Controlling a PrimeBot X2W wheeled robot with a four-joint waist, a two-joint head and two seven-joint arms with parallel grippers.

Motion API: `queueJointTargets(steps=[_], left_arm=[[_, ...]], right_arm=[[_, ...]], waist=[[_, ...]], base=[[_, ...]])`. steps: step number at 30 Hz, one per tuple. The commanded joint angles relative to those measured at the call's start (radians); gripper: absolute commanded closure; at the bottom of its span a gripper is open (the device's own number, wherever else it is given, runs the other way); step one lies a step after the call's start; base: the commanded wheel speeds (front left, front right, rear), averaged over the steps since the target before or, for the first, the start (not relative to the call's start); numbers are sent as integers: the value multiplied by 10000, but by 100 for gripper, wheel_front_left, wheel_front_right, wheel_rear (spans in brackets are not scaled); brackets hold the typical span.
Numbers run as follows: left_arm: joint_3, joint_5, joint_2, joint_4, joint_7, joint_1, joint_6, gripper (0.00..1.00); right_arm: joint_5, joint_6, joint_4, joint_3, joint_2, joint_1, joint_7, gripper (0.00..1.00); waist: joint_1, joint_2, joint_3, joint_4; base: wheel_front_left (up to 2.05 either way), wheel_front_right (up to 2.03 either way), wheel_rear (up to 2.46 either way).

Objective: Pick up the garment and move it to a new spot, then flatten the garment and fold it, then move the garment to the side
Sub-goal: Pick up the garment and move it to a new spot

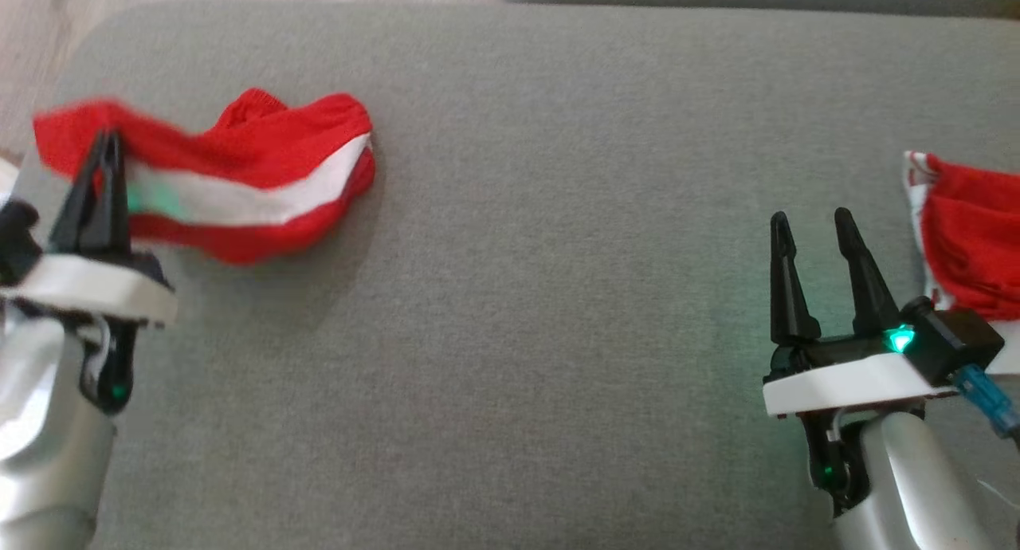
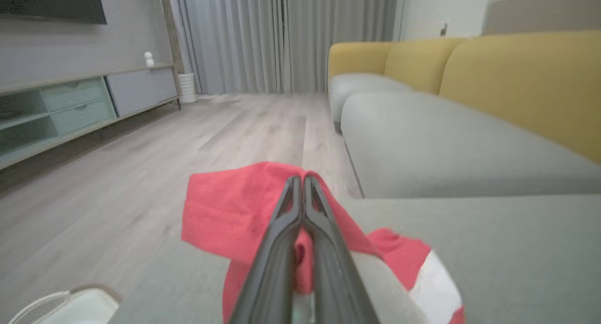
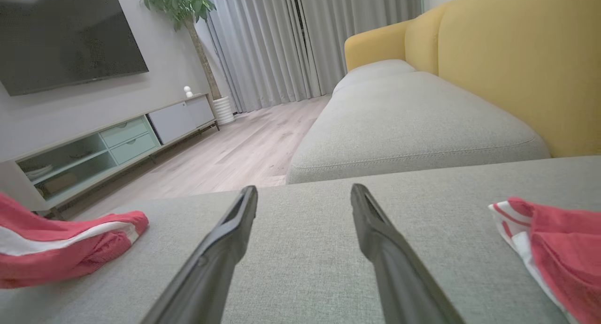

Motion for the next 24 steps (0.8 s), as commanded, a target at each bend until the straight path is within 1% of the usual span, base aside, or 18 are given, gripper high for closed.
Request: queueJointTargets(steps=[1,4,6,9,13,16,18,20,24], left_arm=[[525,128,589,-829,-150,-666,125,100],[600,255,652,-2037,-168,-643,325,100],[484,321,644,-2832,10,-637,394,100],[168,444,594,-4007,501,-673,450,100],[-560,579,314,-5115,1436,-739,455,100],[-1346,687,-70,-5552,2081,-748,380,100],[-1831,764,-406,-5579,2347,-760,354,100],[-2275,867,-814,-5403,2446,-829,344,100],[-2965,932,-1867,-4577,2323,-1069,363,100]], right_arm=[[110,-7,-269,287,-22,-111,-109,0],[258,-7,-264,297,-22,-72,-109,0],[356,-7,-263,310,-22,-67,-110,0],[501,-7,-265,386,-22,-89,-110,0],[683,-7,-286,617,-22,-206,-110,0],[784,-7,-372,805,-22,-356,-110,0],[849,-7,-414,892,-22,-470,-110,0],[916,-7,-441,949,-22,-585,-110,0],[1056,-7,-461,1069,-22,-743,-110,0]], waist=[[1,0,-216,-192],[1,0,-384,-385],[1,0,-475,-541],[1,0,-536,-818],[1,0,-475,-1366],[1,0,-292,-1898],[1,0,-143,-2302],[1,0,8,-2686],[1,0,245,-3333]], base=[[0,0,0],[0,0,0],[0,0,0],[0,0,0],[0,0,0],[0,0,0],[0,0,0],[0,0,0],[0,0,0]])
